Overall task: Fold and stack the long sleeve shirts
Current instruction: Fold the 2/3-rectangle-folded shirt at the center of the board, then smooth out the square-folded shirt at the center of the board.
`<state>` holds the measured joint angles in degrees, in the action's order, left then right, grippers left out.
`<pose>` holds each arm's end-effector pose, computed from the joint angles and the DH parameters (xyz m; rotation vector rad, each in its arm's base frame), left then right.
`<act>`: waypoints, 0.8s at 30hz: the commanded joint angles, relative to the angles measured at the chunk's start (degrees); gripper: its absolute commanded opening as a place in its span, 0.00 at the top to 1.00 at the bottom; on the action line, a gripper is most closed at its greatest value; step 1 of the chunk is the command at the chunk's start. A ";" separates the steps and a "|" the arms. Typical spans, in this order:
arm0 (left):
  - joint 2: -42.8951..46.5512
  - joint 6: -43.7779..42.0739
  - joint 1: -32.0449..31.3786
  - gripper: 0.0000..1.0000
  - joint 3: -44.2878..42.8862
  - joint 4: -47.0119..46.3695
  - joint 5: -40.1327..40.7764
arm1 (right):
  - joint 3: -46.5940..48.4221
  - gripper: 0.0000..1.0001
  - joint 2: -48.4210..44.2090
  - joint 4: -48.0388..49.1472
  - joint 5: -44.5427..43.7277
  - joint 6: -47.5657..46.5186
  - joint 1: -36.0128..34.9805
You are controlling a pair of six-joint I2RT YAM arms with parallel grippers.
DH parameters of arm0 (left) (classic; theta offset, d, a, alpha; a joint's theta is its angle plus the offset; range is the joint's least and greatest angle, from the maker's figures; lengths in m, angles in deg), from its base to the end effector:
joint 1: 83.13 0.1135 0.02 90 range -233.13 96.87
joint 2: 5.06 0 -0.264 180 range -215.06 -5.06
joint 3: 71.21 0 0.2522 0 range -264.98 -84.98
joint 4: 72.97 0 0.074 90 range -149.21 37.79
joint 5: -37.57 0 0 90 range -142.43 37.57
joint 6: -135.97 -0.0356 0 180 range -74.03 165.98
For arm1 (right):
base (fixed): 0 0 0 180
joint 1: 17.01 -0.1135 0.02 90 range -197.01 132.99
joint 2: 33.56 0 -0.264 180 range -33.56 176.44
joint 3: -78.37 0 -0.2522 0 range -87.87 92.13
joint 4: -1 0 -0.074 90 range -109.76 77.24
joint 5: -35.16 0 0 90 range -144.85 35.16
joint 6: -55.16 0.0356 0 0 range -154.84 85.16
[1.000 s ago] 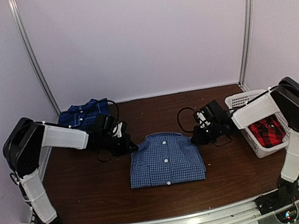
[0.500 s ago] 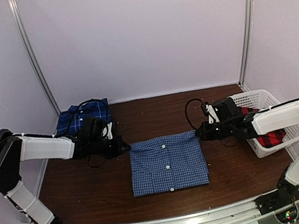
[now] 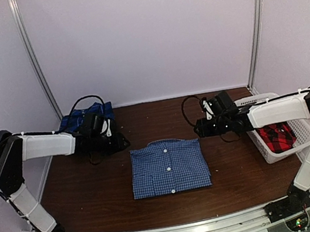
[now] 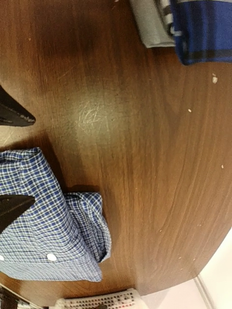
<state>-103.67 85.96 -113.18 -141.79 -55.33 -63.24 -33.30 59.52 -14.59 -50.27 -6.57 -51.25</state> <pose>0.3068 -0.1852 0.1781 -0.1206 2.4995 -0.7783 0.2850 0.1974 0.2007 -0.1664 2.3549 0.6472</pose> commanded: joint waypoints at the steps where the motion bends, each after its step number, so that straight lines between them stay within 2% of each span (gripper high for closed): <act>1: 5.46 -1.81 -2.09 0.61 -0.58 2.84 2.16 | 2.47 0.52 -0.95 -4.83 -2.61 -2.04 -5.37; 4: 6.00 -1.40 -5.20 0.82 -0.84 3.25 1.17 | 4.53 0.54 1.09 -5.72 -3.16 -2.29 -9.16; 8: 3.58 -0.47 -9.03 0.96 -2.30 3.39 -0.42 | 7.57 0.56 4.87 -6.11 -2.30 -2.90 -11.11; 11: 0.67 -0.20 -9.92 1.00 -3.92 3.06 -1.24 | 9.98 0.58 7.87 -6.65 -1.31 -3.58 -11.67; 19: -9.56 -2.13 -9.66 1.00 -12.56 3.87 -1.82 | 15.18 0.59 15.24 -7.34 0.55 -5.89 -11.52; 24: -16.05 -3.05 -7.83 1.00 -17.61 4.49 -1.87 | 18.22 0.59 20.18 -6.36 2.44 -5.88 -9.05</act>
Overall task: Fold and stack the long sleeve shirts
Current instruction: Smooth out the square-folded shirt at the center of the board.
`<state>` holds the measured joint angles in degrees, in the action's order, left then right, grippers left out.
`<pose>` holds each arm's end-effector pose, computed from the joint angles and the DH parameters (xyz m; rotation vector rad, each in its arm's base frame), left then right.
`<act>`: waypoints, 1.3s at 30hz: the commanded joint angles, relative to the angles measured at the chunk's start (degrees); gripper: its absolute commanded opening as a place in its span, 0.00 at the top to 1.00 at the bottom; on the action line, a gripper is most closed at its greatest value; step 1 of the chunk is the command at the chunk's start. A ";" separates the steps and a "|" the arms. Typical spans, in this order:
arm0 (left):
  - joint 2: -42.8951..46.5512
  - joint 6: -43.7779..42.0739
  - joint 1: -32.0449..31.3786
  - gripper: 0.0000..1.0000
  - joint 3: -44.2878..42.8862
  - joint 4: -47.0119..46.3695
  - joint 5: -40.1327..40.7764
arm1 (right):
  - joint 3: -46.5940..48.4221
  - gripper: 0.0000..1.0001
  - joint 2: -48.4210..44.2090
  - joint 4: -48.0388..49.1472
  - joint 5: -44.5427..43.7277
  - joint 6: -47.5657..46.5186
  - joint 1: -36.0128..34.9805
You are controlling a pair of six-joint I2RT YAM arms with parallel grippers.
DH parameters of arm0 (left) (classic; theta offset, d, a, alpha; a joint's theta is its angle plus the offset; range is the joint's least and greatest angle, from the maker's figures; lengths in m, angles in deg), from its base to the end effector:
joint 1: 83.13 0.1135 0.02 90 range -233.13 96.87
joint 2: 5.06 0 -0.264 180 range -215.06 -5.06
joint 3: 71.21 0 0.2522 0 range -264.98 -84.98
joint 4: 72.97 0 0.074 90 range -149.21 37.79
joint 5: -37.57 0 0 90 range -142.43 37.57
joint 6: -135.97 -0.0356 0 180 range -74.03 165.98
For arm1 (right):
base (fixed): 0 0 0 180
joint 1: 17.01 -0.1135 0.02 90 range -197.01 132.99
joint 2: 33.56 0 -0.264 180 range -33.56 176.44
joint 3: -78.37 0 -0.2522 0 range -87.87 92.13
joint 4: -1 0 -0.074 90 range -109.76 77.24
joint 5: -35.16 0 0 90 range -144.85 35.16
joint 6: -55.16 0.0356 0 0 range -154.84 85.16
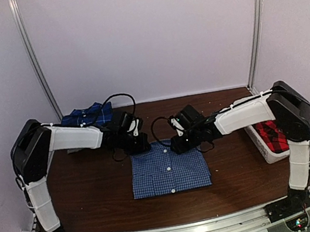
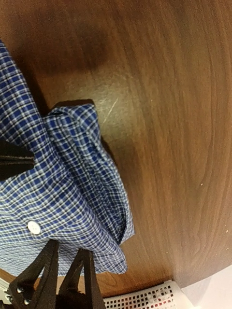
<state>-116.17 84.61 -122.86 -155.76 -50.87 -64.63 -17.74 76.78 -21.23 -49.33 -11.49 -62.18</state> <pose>0.3125 -0.2695 0.1653 0.1289 2.5867 -0.8312 0.2865 0.2931 0.1665 -0.5227 2.4696 0.6361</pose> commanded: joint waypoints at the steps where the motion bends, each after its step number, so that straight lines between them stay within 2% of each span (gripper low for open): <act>1: -4.75 -1.88 2.26 1.00 -4.49 0.09 -0.60 | 3.37 0.59 4.05 0.25 2.08 -0.85 2.60; 7: -9.99 -2.88 3.75 1.00 -8.46 0.84 -1.95 | 7.75 0.58 9.18 -1.40 5.14 -0.68 4.78; 14: -7.81 -4.03 4.73 1.00 -10.89 3.93 0.33 | 8.14 0.54 7.53 -3.12 5.53 -0.68 5.23; 17: -4.19 -4.62 4.83 0.86 -10.19 5.24 3.30 | 7.52 0.52 5.19 -3.75 4.91 -0.94 5.43; 20: 0.07 -5.03 4.83 0.81 -8.57 5.94 3.90 | 7.16 0.52 2.77 -4.53 3.89 -1.39 5.38; 23: 4.11 -4.85 4.39 0.83 -5.06 6.08 3.35 | 6.77 0.51 0.44 -5.60 2.91 -1.85 5.36; 29: 7.61 -3.43 2.26 0.96 1.79 5.96 0.27 | 3.91 0.51 -3.28 -5.90 2.65 -1.78 5.13; 34: 5.71 -2.11 1.58 0.98 4.09 3.02 -1.66 | 1.82 0.51 -4.32 -5.48 2.94 -1.47 5.17; 39: -0.27 -2.22 2.28 1.00 0.19 2.53 -2.34 | 0.34 0.51 -4.05 -5.21 3.54 -1.86 5.11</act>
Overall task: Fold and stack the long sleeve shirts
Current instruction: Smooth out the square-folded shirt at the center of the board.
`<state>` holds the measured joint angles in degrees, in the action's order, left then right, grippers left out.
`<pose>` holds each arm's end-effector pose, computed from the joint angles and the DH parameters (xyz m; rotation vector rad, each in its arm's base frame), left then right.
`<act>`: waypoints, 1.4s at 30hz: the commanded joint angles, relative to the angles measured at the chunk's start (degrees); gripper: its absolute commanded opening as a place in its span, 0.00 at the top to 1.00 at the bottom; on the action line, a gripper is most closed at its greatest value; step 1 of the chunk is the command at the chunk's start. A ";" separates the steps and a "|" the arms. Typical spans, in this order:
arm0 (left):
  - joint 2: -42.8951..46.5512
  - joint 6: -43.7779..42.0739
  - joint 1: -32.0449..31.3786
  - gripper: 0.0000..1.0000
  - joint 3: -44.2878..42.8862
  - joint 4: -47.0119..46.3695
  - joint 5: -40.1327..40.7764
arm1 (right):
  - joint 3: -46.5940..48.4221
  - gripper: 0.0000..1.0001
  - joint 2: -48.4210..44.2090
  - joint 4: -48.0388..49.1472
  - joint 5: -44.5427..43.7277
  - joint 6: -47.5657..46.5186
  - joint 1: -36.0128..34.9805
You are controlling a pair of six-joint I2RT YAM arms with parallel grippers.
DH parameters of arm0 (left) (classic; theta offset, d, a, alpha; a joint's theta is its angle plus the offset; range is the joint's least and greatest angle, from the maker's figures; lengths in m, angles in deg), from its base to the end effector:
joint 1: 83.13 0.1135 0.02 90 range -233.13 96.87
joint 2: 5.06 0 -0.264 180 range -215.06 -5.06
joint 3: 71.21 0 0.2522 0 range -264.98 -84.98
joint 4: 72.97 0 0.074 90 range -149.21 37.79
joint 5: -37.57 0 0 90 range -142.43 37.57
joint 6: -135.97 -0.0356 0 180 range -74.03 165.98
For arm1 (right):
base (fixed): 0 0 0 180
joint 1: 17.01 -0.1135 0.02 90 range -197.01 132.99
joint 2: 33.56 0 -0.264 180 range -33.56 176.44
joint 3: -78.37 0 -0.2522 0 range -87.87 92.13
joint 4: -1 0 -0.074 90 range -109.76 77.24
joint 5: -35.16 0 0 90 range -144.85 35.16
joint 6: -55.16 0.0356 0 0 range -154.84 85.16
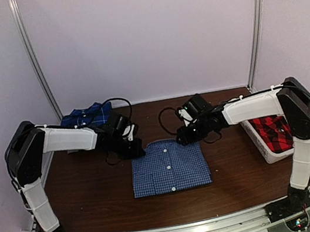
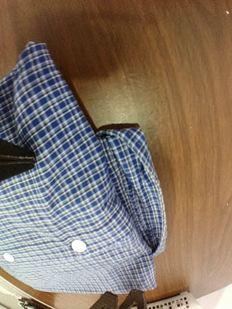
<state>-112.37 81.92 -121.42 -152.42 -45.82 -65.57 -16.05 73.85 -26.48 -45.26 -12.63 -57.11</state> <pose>0.3011 -0.2480 0.1675 0.1559 2.6554 -0.7769 0.3054 0.2649 0.1889 -0.4722 2.4930 0.6684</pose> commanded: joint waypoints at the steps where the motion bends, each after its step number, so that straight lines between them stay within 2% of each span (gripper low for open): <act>1: -5.28 0.37 1.10 1.00 -3.99 -2.42 -1.41 | -1.54 0.51 -0.89 0.13 -0.31 -0.89 0.15; 8: -11.01 -0.44 3.78 1.00 -7.65 -1.47 -0.52 | -1.75 0.51 2.62 2.00 1.91 -1.51 2.83; 17: -11.76 -0.28 6.09 1.00 -6.63 -2.17 0.92 | 0.56 0.53 10.94 3.82 5.78 -0.34 7.01; 24: -12.11 -1.83 7.50 1.00 -7.59 -1.56 0.79 | 1.67 0.53 9.93 2.71 5.20 0.16 7.34; 32: -7.93 -2.33 10.02 0.89 -8.43 -0.30 0.06 | 0.77 0.53 4.51 -0.21 1.31 -0.57 7.35; 38: -1.89 -1.99 10.77 0.82 -3.67 -0.71 -2.12 | -0.50 0.53 -0.24 -1.75 -1.07 -0.98 6.63; 42: 3.71 0.66 10.73 0.73 4.41 -4.26 -7.06 | -1.48 0.52 -3.12 -2.40 -1.59 -0.78 5.08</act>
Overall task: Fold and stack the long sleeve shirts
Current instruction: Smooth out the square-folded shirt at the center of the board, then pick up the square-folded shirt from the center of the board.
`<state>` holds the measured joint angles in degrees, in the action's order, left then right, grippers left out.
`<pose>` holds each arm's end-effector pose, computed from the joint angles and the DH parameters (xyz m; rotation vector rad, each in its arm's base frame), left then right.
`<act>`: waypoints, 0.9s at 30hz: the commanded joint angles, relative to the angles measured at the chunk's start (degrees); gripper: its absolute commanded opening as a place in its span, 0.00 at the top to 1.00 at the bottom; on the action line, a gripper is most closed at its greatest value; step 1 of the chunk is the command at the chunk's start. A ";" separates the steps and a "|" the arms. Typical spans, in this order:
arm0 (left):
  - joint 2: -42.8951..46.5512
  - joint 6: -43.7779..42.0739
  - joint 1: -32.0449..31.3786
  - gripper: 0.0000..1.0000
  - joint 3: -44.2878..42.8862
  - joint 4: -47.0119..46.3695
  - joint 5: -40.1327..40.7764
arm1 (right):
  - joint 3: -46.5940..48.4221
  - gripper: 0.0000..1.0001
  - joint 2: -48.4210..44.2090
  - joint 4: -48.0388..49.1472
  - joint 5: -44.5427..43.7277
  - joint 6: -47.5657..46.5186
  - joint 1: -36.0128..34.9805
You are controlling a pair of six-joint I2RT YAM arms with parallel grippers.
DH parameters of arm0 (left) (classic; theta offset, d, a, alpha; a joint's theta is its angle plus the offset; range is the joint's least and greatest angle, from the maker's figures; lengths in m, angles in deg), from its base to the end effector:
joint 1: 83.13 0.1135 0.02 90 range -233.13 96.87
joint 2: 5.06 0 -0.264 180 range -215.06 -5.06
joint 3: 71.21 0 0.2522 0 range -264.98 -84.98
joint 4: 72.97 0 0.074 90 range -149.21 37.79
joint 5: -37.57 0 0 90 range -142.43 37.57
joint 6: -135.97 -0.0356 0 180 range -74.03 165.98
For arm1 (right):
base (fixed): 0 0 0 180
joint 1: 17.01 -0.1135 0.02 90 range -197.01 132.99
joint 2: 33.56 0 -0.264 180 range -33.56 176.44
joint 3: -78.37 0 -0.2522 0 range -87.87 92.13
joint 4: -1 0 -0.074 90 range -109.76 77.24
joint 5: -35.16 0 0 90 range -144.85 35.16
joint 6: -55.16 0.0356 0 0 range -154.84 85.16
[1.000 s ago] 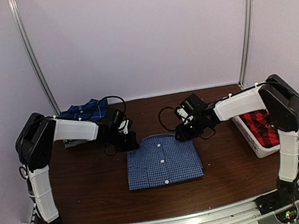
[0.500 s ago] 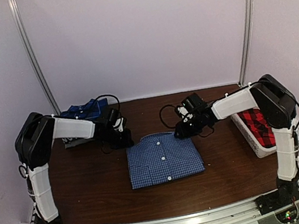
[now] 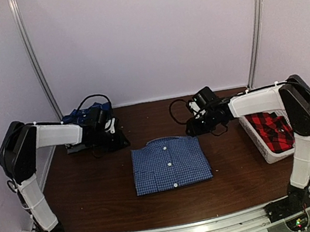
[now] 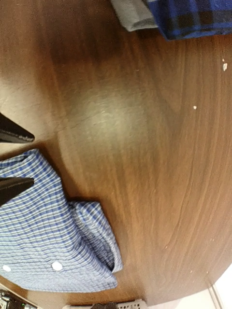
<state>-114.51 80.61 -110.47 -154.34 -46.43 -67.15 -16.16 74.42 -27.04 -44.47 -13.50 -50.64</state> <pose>0.3507 -0.1915 0.1642 -0.0533 2.6184 -0.7423 0.3326 0.2289 0.1839 -0.3542 2.5173 0.6250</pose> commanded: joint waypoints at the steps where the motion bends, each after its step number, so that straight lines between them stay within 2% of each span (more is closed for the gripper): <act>1: 7.16 2.80 -0.26 0.71 8.30 -4.50 -6.54 | -1.79 0.52 -4.22 -1.93 -2.56 0.17 -2.04; 8: 15.37 7.04 -0.79 0.56 20.26 -8.93 -11.95 | -4.43 0.52 -6.91 -1.77 -3.26 1.14 -6.17; 14: 16.69 9.44 -2.93 0.46 26.02 -12.33 -14.23 | -5.34 0.52 -6.80 -0.70 -2.65 1.94 -7.64; 23: 13.36 11.65 -6.21 0.46 26.97 -15.56 -13.66 | -5.64 0.52 -6.74 -0.13 -2.25 2.21 -8.36; 27: 11.60 11.95 -7.47 0.49 26.46 -14.95 -12.95 | -6.57 0.52 -6.95 0.22 -2.44 2.12 -8.31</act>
<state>-100.89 91.64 -116.74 -127.45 -59.31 -80.31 -21.47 68.98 -27.77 -46.11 -11.93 -58.55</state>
